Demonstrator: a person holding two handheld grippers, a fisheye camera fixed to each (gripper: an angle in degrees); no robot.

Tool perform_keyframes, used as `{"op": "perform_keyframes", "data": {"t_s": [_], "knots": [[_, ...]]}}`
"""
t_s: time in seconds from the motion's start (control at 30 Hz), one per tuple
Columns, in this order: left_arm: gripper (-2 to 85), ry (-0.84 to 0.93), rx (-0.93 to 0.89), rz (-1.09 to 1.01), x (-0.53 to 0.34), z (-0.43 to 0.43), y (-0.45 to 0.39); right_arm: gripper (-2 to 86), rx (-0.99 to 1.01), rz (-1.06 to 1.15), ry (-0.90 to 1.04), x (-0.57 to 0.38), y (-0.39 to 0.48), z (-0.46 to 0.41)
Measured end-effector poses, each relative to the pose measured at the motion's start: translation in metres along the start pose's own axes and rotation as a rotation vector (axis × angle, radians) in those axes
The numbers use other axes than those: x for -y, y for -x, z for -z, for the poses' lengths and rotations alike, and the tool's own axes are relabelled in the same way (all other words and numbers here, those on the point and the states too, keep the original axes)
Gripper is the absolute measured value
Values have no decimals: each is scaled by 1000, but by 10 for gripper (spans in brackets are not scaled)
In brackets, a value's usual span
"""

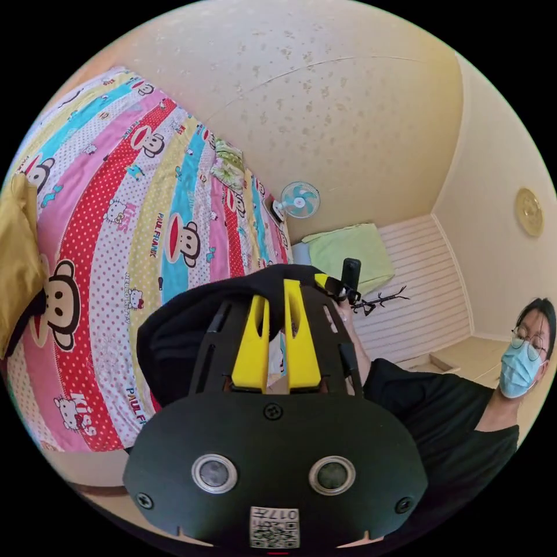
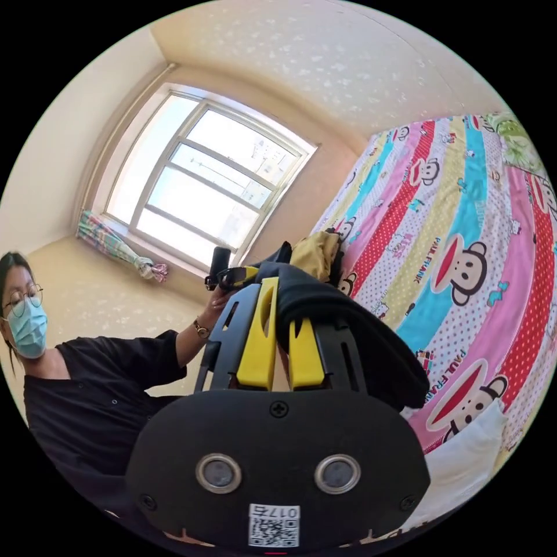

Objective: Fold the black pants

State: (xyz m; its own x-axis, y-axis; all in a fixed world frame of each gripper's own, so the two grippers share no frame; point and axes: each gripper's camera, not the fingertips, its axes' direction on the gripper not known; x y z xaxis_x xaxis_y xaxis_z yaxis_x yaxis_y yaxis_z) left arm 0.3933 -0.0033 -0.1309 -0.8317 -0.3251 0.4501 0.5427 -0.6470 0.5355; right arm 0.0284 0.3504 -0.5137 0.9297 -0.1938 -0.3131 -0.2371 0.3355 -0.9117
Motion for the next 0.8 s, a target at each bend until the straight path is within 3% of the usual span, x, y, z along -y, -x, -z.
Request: {"op": "perform_keyframes", "data": {"t_s": [0.1, 0.27, 0.33, 0.4, 0.57, 0.8], "knots": [[48, 73, 11, 71, -48, -39, 41, -3, -94, -47, 91, -50, -37, -38], [59, 213, 32, 294, -154, -97, 101, 17, -42, -269, 209, -174, -107, -90], [86, 312, 126, 419, -190, -116, 122, 70, -94, -490, 346, -232, -147, -116], [154, 384, 163, 565, -226, -126, 145, 114, -126, -566, 390, -257, -162, -120], [161, 156, 14, 603, -226, -95, 151, 150, -166, -620, 281, -247, -182, -86], [174, 78, 102, 422, -143, -94, 155, 184, -180, -660, 124, -189, -278, -75]]}}
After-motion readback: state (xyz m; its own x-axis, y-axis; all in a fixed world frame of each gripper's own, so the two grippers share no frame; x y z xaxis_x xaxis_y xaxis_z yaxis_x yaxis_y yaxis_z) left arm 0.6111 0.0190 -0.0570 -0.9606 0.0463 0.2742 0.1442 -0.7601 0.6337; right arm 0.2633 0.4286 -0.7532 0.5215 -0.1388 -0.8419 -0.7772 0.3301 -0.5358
